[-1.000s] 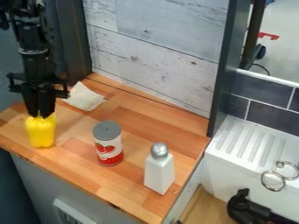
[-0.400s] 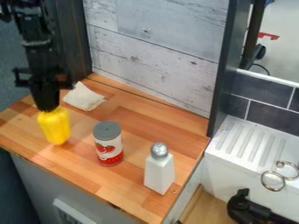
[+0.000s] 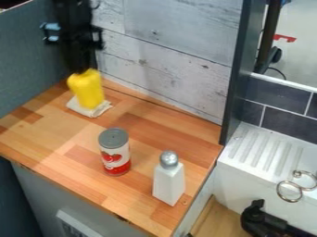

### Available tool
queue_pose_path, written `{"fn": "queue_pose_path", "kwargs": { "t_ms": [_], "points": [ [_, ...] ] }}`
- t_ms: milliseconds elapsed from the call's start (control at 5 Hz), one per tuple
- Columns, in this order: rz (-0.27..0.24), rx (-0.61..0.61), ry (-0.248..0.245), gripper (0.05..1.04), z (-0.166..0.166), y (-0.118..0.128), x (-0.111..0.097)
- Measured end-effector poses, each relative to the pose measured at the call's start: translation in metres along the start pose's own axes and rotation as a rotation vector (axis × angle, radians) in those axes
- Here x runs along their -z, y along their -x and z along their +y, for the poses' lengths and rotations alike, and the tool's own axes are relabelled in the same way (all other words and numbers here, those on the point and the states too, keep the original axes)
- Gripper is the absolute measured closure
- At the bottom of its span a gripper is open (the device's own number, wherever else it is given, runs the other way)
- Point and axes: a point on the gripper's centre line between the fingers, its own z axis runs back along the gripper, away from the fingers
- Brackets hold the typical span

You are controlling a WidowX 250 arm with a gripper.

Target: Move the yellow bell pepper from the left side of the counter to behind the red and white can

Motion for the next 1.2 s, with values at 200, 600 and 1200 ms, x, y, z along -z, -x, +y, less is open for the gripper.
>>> {"fn": "queue_pose_path", "kwargs": {
  "t_ms": [200,600,1200],
  "points": [
    [0.025,0.097,0.006,0.974,-0.024,-0.018,0.012],
    [0.076,0.187,0.008,0.974,-0.05,-0.042,0.059],
    [0.077,0.203,-0.101,0.94,-0.062,-0.049,0.074]
  ]
}}
